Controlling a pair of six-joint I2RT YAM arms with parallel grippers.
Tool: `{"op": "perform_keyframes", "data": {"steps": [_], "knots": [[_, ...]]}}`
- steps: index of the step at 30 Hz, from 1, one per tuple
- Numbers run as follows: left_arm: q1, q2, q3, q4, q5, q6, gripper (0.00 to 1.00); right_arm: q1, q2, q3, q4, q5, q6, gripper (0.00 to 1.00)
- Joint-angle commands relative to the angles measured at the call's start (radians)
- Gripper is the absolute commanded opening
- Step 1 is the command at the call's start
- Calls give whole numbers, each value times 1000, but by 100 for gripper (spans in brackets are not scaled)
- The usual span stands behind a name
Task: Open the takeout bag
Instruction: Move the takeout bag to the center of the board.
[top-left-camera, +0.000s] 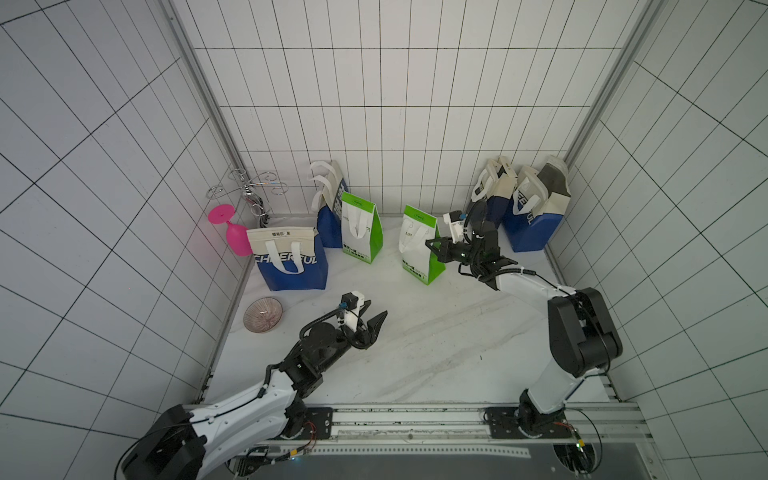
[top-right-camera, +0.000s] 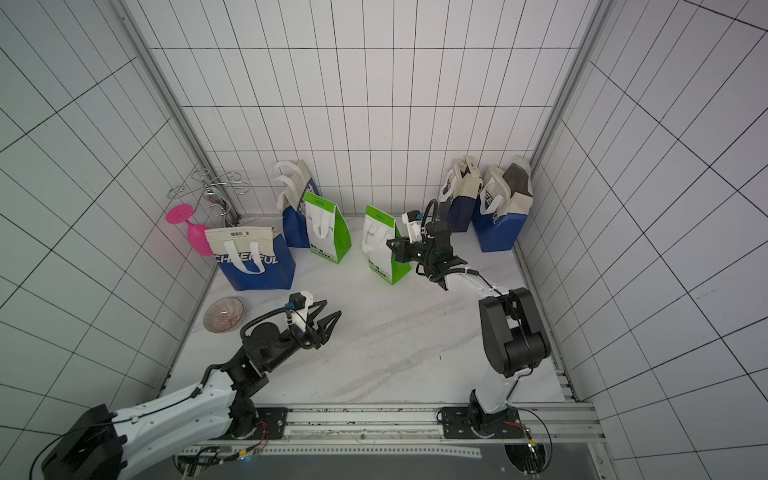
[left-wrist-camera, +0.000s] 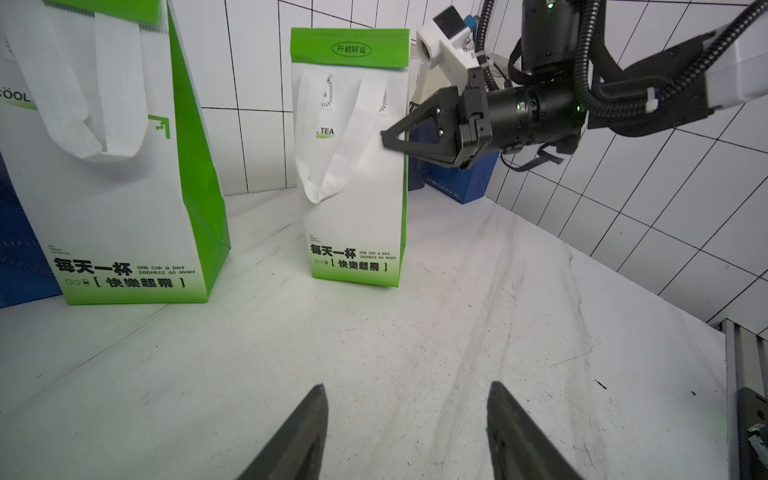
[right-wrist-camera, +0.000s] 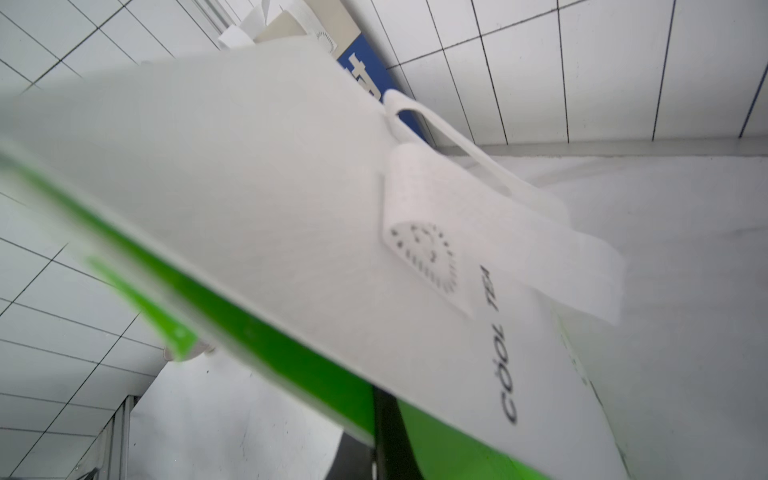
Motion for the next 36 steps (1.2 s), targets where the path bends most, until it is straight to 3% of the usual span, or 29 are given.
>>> {"op": "perform_keyframes", "data": {"steps": [1,9,20,28,36], "knots": [[-2,-9,-3,16,19,11,62,27,-127,-158,58,-53,25,0],[-2,-17,-3,8,12,15,63,103,-375,-322,-69,-116,-6,0],[-1,-23,-11,19,21,15,66,209,-436,-401,-176,-209,-58,0],[-1,-42,-38,74,44,12,72,258,-511,-419,-263,-171,-97,0],[-2,49,-34,152,126,20,73,258,-576,-459,-323,-70,-122,0]]}}
